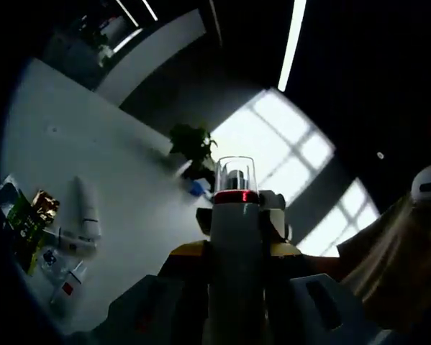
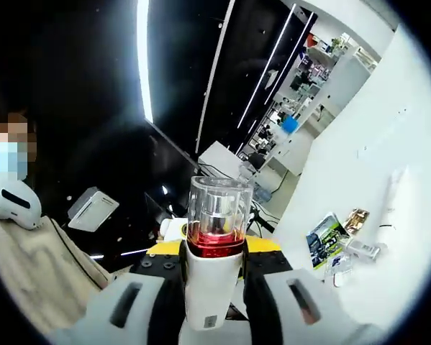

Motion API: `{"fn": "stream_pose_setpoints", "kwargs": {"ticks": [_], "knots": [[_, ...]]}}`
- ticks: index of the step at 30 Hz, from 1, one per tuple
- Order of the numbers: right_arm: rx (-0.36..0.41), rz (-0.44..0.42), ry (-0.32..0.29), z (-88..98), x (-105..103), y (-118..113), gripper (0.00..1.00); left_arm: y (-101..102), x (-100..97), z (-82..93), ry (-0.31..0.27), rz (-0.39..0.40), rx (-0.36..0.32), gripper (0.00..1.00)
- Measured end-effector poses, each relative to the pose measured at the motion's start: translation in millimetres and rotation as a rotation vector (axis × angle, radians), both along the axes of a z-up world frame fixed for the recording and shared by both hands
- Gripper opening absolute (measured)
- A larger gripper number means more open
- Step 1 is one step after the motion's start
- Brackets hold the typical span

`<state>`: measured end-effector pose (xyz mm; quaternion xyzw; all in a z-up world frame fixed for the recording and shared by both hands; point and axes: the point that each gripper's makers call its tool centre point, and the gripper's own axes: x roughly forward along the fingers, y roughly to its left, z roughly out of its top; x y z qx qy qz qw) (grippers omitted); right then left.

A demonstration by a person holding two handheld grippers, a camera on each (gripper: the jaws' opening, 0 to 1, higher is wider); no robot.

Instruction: Arrange the skincare products in the storage area until every visible bottle or jar stands upright without overlapping.

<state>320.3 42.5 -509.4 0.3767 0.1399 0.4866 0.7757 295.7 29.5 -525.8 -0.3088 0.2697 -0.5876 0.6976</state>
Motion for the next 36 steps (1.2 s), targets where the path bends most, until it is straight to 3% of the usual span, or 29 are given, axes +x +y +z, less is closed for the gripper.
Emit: {"fn": "stream_pose_setpoints", "kwargs": {"ticks": [7, 10, 12, 15, 20, 24, 26, 28, 30, 34, 36], "knots": [[-0.064, -0.070, 0.005, 2.4, 6.1, -3.3, 0.28, -4.6, 4.2, 0.2, -0.002, -0.005, 0.017, 0.26], [-0.159, -0.116, -0.015, -5.6, 13.0, -7.4, 0.28, -4.2, 11.4, -7.6, -0.059, 0.017, 0.096, 0.28], [-0.214, -0.140, -0.013, -10.6, 15.3, -6.8, 0.28, -7.3, 15.7, -16.4, -0.135, 0.040, 0.197, 0.29], [-0.282, -0.188, -0.020, -13.1, 19.8, -8.9, 0.27, -9.5, 20.8, -19.4, -0.184, 0.081, 0.259, 0.31], [-0.461, -0.320, -0.001, -15.5, 28.0, -16.1, 0.27, -10.0, 31.5, -24.5, -0.317, 0.240, 0.390, 0.30], [-0.565, -0.406, -0.023, -14.0, 29.6, -14.5, 0.27, -8.4, 35.6, -28.4, -0.412, 0.392, 0.506, 0.28], [-0.573, -0.436, -0.026, -12.2, 27.7, -10.3, 0.27, -6.2, 36.3, -30.1, -0.487, 0.450, 0.583, 0.27], [-0.584, -0.443, -0.046, -11.1, 25.5, -7.5, 0.27, -2.3, 37.1, -32.7, -0.524, 0.487, 0.648, 0.28], [-0.578, -0.458, -0.051, -9.6, 23.9, -7.1, 0.27, 1.3, 39.4, -31.7, -0.568, 0.505, 0.677, 0.28], [-0.564, -0.512, -0.050, -3.0, 25.6, -9.0, 0.27, 1.7, 41.4, -26.8, -0.562, 0.507, 0.657, 0.27], [-0.568, -0.523, -0.056, 0.0, 27.0, -10.3, 0.27, -1.7, 40.4, -25.6, -0.491, 0.489, 0.603, 0.27]]}}
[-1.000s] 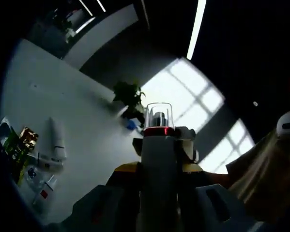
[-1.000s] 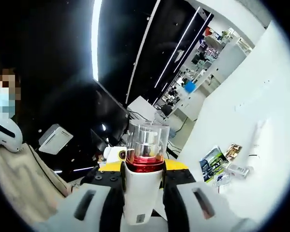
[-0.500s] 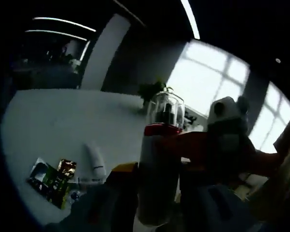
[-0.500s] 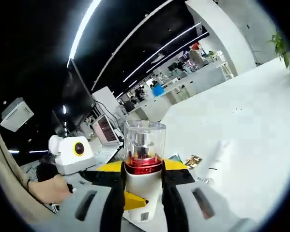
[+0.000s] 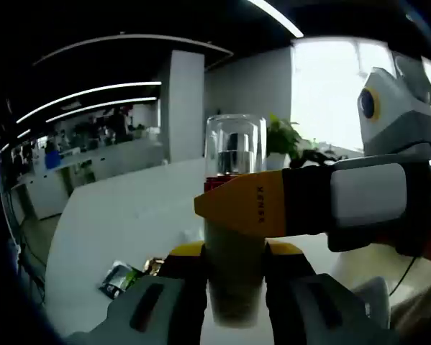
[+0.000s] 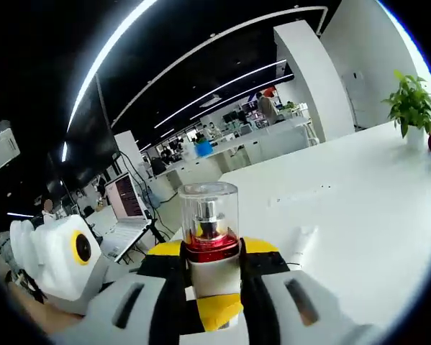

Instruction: Arrange the skincare products in the storage area until every visible bottle or jar stands upright without overlapping.

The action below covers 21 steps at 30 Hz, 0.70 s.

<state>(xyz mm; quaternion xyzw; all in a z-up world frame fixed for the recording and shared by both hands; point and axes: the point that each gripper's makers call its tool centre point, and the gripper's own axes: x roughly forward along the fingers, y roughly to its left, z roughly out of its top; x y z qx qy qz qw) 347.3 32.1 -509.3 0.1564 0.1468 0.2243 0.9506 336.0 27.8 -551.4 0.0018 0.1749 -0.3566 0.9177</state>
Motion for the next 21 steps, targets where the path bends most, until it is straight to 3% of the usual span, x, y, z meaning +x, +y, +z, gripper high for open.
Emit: {"fn": "stream_pose_setpoints", "kwargs": {"ticks": [5, 10, 15, 17, 19, 21], "knots": [[-0.016, 0.037, 0.004, -0.9, -1.2, 1.7, 0.27, 0.6, -3.4, -4.0, 0.084, -0.029, -0.041, 0.26], [-0.083, 0.206, -0.055, 4.0, -14.2, 12.8, 0.26, 0.7, -14.3, -4.1, 0.202, -0.127, -0.120, 0.26], [-0.098, 0.383, -0.110, 18.3, -24.8, 18.0, 0.30, -4.0, -32.1, 11.2, 0.193, -0.357, -0.146, 0.26], [-0.136, 0.442, -0.127, 22.1, -28.7, 19.0, 0.30, -3.9, -34.6, 15.8, 0.181, -0.404, -0.158, 0.26], [-0.158, 0.487, -0.149, 24.5, -31.8, 20.0, 0.31, -3.9, -36.5, 19.2, 0.193, -0.435, -0.191, 0.26], [-0.137, 0.529, -0.152, 26.9, -35.5, 19.4, 0.31, -5.0, -42.4, 25.2, 0.240, -0.487, -0.272, 0.26]]}}
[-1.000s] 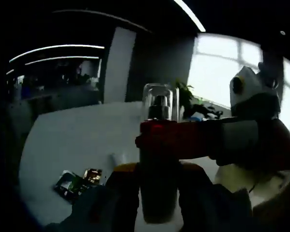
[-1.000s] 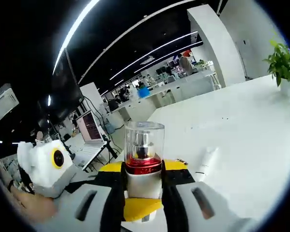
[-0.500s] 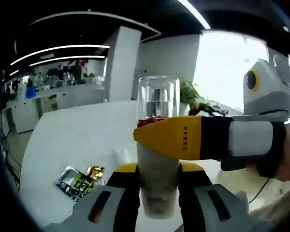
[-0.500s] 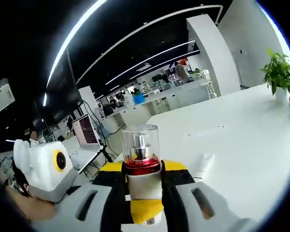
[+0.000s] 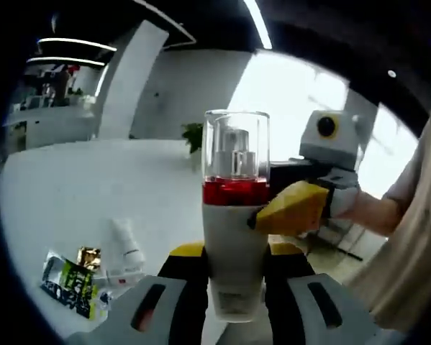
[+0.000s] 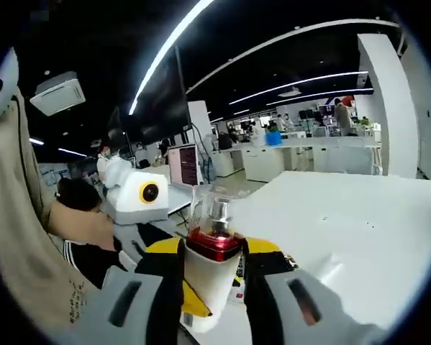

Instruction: Arrange the skincare products in the storage area until every visible bottle or jar stands upright without overlapping.

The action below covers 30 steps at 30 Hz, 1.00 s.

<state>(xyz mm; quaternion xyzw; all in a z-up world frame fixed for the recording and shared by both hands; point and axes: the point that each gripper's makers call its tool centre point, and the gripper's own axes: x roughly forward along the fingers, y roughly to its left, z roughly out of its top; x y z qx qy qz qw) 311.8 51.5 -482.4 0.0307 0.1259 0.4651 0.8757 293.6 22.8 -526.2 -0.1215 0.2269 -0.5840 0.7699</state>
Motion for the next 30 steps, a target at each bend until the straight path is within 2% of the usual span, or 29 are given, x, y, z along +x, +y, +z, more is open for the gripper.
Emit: {"fn": "stream_pose_setpoints", "kwargs": {"ticks": [2, 4, 6, 8, 13, 16, 18, 20, 22, 24, 27, 30], "knots": [[0.042, 0.057, 0.030, 2.7, -6.0, 0.3, 0.31, -0.9, -8.8, 4.9, 0.051, -0.062, -0.051, 0.26], [0.068, 0.105, 0.036, 6.2, -12.0, 0.4, 0.31, -1.1, -16.1, 8.9, 0.060, -0.118, -0.078, 0.26], [0.082, 0.143, 0.039, 8.2, -17.1, 0.5, 0.30, -0.8, -20.1, 13.6, 0.031, -0.150, -0.100, 0.26], [0.103, 0.180, 0.058, 10.8, -22.4, 1.7, 0.30, -0.3, -26.0, 17.8, 0.026, -0.192, -0.114, 0.26], [0.183, 0.276, 0.101, 24.1, -37.3, 14.4, 0.29, 0.3, -44.9, 36.7, 0.041, -0.319, -0.199, 0.26], [0.186, 0.277, 0.096, 29.5, -37.8, 16.4, 0.29, 2.2, -46.3, 42.3, 0.054, -0.337, -0.227, 0.26], [0.178, 0.282, 0.090, 31.5, -39.2, 19.3, 0.29, 3.4, -47.6, 44.5, 0.041, -0.364, -0.243, 0.26], [0.122, 0.243, 0.097, 29.2, -35.8, 19.2, 0.28, 4.1, -45.8, 43.9, 0.043, -0.373, -0.251, 0.26], [0.066, 0.205, 0.046, 32.8, -32.6, 20.9, 0.28, 5.9, -41.4, 48.3, 0.001, -0.382, -0.286, 0.26], [0.014, 0.160, -0.022, 37.6, -28.8, 21.0, 0.28, 6.6, -34.3, 52.7, -0.037, -0.365, -0.294, 0.27], [0.008, 0.076, -0.069, 44.2, -21.0, 18.1, 0.27, 6.8, -24.3, 59.1, -0.080, -0.333, -0.296, 0.28], [0.016, -0.001, -0.074, 45.9, -12.8, 14.5, 0.27, 4.8, -14.1, 61.1, -0.108, -0.287, -0.268, 0.30]]}}
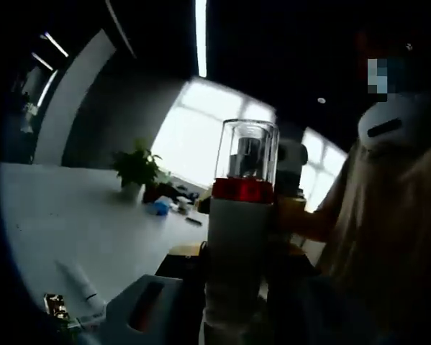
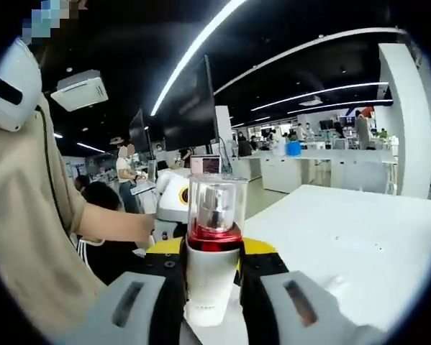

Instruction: Arrange the skincare products in the storage area until every visible bottle or jar stands upright without overlapping.

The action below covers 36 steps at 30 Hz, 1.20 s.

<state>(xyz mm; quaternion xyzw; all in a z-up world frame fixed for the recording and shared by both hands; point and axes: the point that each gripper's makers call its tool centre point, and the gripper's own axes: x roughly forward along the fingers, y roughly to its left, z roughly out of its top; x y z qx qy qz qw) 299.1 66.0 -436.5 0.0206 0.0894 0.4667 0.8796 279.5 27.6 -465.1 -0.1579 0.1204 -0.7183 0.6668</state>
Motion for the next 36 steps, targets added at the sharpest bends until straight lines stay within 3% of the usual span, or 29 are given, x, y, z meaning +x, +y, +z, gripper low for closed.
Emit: {"fn": "stream_pose_setpoints", "kwargs": {"ticks": [5, 9, 11, 12, 16, 18, 21, 23, 26, 29, 36], "knots": [[-0.009, -0.140, -0.015, -1.9, 12.0, -8.3, 0.27, -3.0, 16.7, -2.1, -0.085, 0.141, 0.069, 0.32], [-0.156, -0.248, -0.098, -9.0, 22.6, -13.3, 0.26, -5.5, 32.1, -12.4, -0.210, 0.323, 0.166, 0.31], [-0.191, -0.306, -0.127, -12.9, 28.1, -15.0, 0.26, -7.4, 38.4, -17.3, -0.225, 0.425, 0.201, 0.30], [-0.170, -0.322, -0.119, -13.8, 29.4, -15.0, 0.26, -7.9, 40.0, -18.4, -0.235, 0.455, 0.208, 0.30], [0.042, -0.456, 0.029, -23.8, 36.1, -31.3, 0.26, -7.1, 48.2, -27.9, -0.265, 0.602, 0.282, 0.28], [0.038, -0.493, 0.031, -28.4, 36.4, -36.7, 0.26, -8.1, 48.4, -32.4, -0.286, 0.645, 0.314, 0.27], [-0.033, -0.512, -0.006, -37.3, 33.4, -36.6, 0.26, -7.9, 49.9, -46.9, -0.281, 0.725, 0.403, 0.27], [-0.041, -0.520, 0.002, -43.3, 33.3, -37.6, 0.26, -8.6, 50.4, -55.3, -0.288, 0.754, 0.457, 0.27], [-0.040, -0.534, 0.009, -48.0, 33.5, -41.1, 0.26, -11.0, 51.4, -60.8, -0.268, 0.753, 0.467, 0.27], [-0.041, -0.552, 0.012, -51.6, 33.6, -45.1, 0.26, -13.8, 50.3, -66.3, -0.234, 0.703, 0.468, 0.26], [-0.052, -0.578, 0.027, -65.7, 36.0, -56.2, 0.26, -24.3, 51.3, -79.7, -0.223, 0.617, 0.461, 0.26]]}}
